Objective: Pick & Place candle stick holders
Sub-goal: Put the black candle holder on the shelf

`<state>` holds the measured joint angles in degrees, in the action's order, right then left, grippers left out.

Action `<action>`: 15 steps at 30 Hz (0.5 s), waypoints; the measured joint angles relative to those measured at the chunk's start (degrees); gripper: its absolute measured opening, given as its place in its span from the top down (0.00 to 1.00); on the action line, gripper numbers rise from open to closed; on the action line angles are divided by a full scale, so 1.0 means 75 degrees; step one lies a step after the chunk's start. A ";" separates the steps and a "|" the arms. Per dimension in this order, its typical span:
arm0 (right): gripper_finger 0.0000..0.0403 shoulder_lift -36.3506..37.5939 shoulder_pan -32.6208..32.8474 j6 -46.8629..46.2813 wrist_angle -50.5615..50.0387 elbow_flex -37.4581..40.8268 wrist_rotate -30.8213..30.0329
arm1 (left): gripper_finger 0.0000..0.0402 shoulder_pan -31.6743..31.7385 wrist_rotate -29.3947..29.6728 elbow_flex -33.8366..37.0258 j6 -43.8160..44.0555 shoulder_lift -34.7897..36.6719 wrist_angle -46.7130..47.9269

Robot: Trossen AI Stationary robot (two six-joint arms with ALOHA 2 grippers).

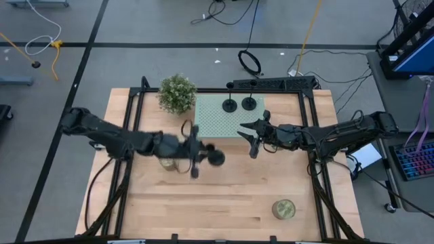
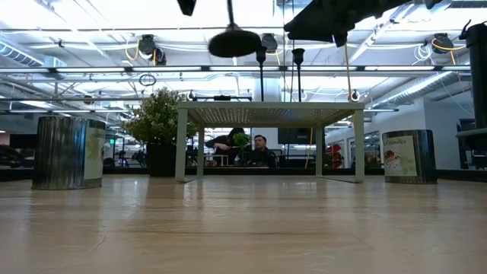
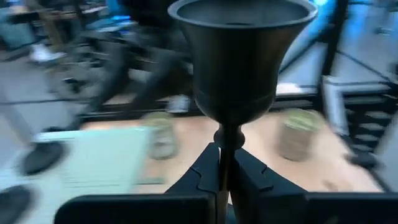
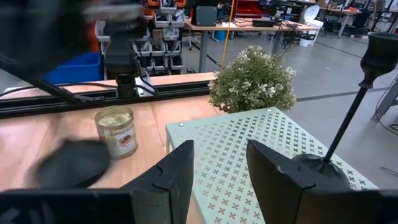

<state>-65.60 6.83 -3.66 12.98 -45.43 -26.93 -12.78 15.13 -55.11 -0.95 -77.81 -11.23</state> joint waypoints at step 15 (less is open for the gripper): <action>0.64 0.0000 0.0000 0.0003 -0.0173 0.0000 0.0000 | 0.96 0.4318 -0.1607 -0.0288 0.0600 -0.0151 0.0348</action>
<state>-65.60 6.83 -3.64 11.68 -45.43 -26.93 19.60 3.08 -57.28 3.55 -78.95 -8.62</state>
